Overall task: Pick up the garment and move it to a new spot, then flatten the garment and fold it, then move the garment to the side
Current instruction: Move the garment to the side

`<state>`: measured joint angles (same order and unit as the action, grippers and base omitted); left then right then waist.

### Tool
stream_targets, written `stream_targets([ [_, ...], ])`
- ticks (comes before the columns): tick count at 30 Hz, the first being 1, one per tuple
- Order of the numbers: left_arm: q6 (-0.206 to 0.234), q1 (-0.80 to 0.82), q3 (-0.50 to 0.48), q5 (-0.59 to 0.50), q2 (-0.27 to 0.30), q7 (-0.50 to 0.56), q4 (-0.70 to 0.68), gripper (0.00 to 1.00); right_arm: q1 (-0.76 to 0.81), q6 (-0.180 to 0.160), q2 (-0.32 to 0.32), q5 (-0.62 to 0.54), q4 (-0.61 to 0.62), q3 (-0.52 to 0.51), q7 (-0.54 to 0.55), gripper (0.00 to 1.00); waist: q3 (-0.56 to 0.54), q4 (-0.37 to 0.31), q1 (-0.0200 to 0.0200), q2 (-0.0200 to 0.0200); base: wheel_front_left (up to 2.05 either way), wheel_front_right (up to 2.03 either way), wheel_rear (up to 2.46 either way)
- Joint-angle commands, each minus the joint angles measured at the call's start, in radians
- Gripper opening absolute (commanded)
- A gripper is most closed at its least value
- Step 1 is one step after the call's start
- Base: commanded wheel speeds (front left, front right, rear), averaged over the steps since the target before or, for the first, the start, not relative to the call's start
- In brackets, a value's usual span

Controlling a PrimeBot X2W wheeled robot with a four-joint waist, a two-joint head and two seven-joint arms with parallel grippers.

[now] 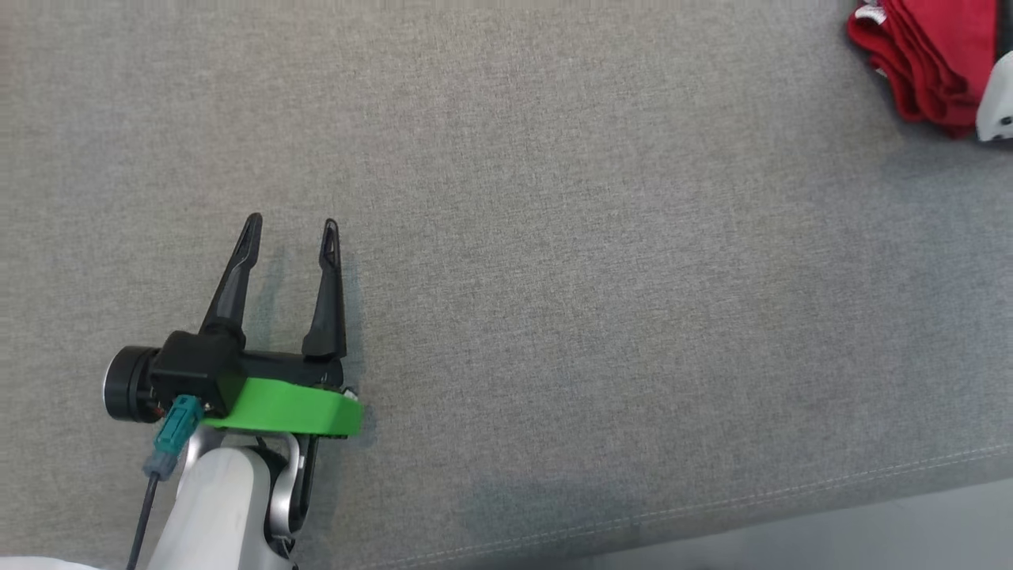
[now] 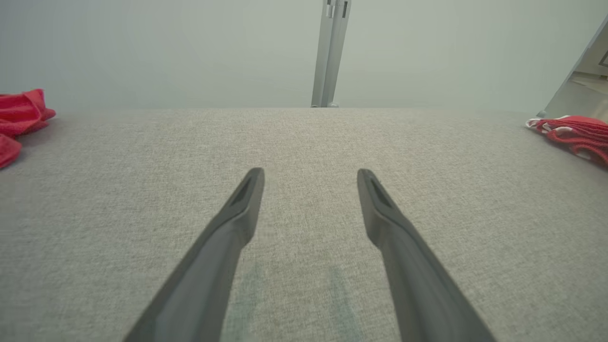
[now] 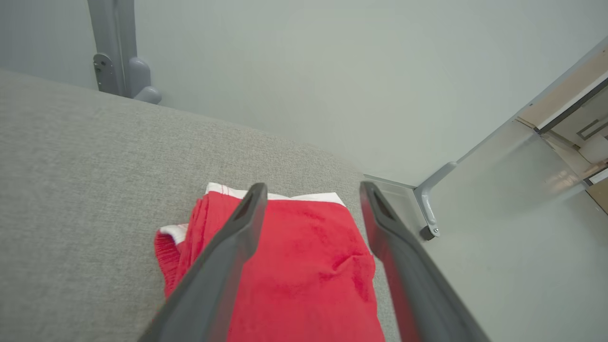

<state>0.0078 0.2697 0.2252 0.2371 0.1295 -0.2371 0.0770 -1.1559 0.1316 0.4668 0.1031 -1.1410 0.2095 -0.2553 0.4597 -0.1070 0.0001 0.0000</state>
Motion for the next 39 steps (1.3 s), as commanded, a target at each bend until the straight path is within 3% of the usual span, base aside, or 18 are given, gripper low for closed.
stream_targets([
  [1,0.004,-0.014,-0.010,0.008,-0.004,-0.009,0.015,1.00,0.031,-0.002,-0.011,0.016,0.016,0.002,-0.008,1.00,-0.071,0.008,-0.0001,0.0000,0.00,0.00,0.00],
  [9,0.017,-0.049,-0.058,0.056,-0.026,-0.025,0.124,1.00,0.200,-0.002,-0.081,0.095,0.163,-0.039,-0.011,1.00,-0.219,0.042,-0.0001,0.0000,0.00,0.00,0.00],
  [19,0.023,-0.152,-0.106,0.075,-0.058,-0.028,0.172,1.00,0.514,-0.002,-0.221,0.107,0.467,-0.091,-0.011,1.00,-0.362,0.086,-0.0001,0.0000,0.00,0.00,0.00],
  [25,0.024,-0.227,-0.143,0.073,-0.068,-0.028,0.157,1.00,0.713,-0.002,-0.327,0.090,0.659,-0.113,-0.011,1.00,-0.404,0.101,-0.0001,0.0000,0.00,0.00,0.00],
  [32,0.012,-0.277,-0.157,0.060,-0.072,-0.028,0.132,1.00,0.878,-0.002,-0.393,0.053,0.810,-0.139,-0.011,1.00,-0.425,0.117,-0.0001,0.0000,0.00,0.00,0.00],
  [39,0.003,-0.297,-0.143,0.047,-0.077,-0.028,0.101,1.00,1.027,-0.002,-0.415,0.056,0.933,-0.139,-0.011,1.00,-0.436,0.129,-0.0001,0.0000,0.00,0.00,0.00],
])
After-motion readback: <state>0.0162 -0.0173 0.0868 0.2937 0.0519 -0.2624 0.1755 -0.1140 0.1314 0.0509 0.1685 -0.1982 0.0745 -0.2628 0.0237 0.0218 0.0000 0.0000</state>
